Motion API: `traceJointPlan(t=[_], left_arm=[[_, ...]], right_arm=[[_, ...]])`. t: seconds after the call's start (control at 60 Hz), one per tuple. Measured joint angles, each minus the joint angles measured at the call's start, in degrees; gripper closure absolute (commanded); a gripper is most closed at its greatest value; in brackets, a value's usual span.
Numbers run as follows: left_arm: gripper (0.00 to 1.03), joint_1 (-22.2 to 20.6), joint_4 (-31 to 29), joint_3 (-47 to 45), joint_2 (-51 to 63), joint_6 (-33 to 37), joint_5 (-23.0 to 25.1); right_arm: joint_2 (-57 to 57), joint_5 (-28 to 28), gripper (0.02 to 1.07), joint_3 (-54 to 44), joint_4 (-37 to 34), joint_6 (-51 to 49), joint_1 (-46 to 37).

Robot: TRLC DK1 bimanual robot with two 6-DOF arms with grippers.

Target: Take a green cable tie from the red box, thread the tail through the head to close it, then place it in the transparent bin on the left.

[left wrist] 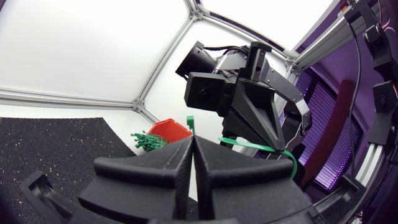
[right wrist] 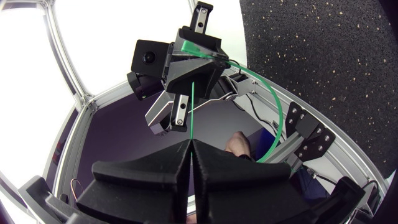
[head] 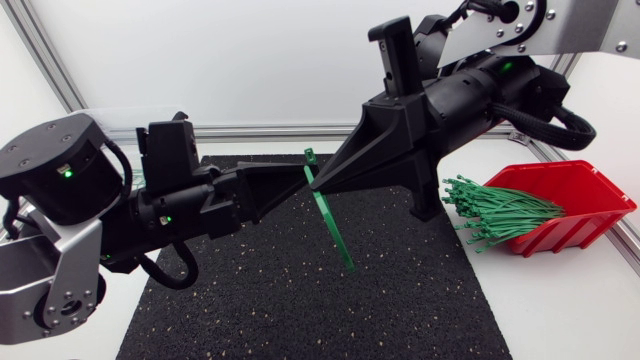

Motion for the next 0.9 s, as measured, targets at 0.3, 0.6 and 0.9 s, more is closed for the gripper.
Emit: traceJointPlan(t=[0.3, 0.6, 0.9], left_arm=[[1.00, -0.9, 0.0, -0.7, -1.7, 0.0, -0.3], [1.00, -1.0, 0.0, -2.3, -2.0, 0.0, -0.2], [1.00, -1.2, -0.1, -2.7, -3.3, 0.0, -0.3]], right_arm=[[0.0, -0.1, 1.01, -0.6, 0.9, 0.0, 0.0], [-0.8, -0.2, 1.01, -0.6, 1.3, 0.0, -0.1], [-0.8, -0.2, 1.01, -0.6, 1.7, 0.0, -0.5]])
